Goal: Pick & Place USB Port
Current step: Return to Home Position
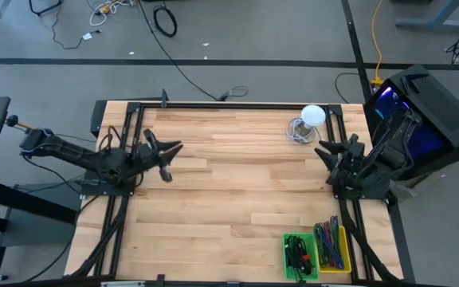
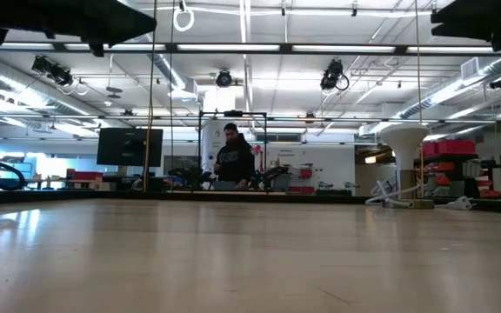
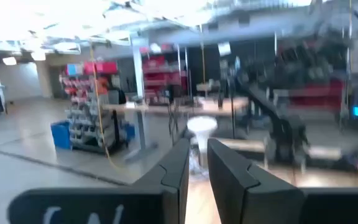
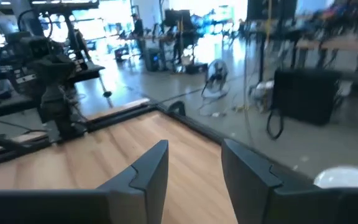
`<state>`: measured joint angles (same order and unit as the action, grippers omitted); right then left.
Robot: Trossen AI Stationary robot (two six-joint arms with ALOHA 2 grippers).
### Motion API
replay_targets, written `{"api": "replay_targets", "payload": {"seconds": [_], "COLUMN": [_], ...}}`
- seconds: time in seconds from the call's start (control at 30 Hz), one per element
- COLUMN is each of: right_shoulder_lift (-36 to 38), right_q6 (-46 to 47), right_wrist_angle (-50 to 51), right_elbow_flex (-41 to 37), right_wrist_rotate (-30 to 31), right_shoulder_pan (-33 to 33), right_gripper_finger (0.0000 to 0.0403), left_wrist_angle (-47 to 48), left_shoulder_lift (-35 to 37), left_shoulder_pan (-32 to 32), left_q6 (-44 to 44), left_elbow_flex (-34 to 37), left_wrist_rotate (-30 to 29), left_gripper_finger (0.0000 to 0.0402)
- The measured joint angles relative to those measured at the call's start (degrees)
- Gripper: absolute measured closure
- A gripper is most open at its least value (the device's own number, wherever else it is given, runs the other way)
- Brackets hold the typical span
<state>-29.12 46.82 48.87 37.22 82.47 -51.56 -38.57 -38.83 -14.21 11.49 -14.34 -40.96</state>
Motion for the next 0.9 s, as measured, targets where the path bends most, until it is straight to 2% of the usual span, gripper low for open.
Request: {"api": "replay_targets", "payload": {"seconds": [0.07, 0.13, 0.33, 0.43, 0.63, 0.9], "right_shoulder_lift": [-0.1, 0.1, 0.2, 0.7, 3.3, 4.9], "right_q6": [-7.5, -10.5, -6.6, -6.5, -10.7, -12.4], "right_wrist_angle": [-7.4, -11.4, -17.0, -17.5, -17.7, -19.5], "right_elbow_flex": [-1.8, -4.1, -12.5, -14.0, -14.0, -17.0], "right_wrist_rotate": [1.7, 2.1, 2.0, 1.6, 2.6, -3.9], "right_shoulder_pan": [0.1, 0.1, 2.2, 4.1, 9.1, 16.6], "right_gripper_finger": [0.0252, 0.0252, 0.0252, 0.0252, 0.0252, 0.0252], "left_wrist_angle": [-3.4, -3.8, -4.7, -8.3, -15.2, -21.7], "left_shoulder_lift": [-0.4, -0.8, -3.4, -5.2, -9.9, -18.0], "left_shoulder_pan": [1.5, 2.5, 5.0, 7.0, 11.1, 13.4], "left_q6": [-0.1, -0.4, -1.8, -1.8, -2.8, -3.7], "left_elbow_flex": [0.6, 1.3, 2.1, 2.1, 2.0, 2.1], "left_wrist_rotate": [2.5, 5.9, 7.7, 9.9, 17.9, 19.5], "left_gripper_finger": [0.034, 0.034, 0.034, 0.034, 0.034, 0.034]}}
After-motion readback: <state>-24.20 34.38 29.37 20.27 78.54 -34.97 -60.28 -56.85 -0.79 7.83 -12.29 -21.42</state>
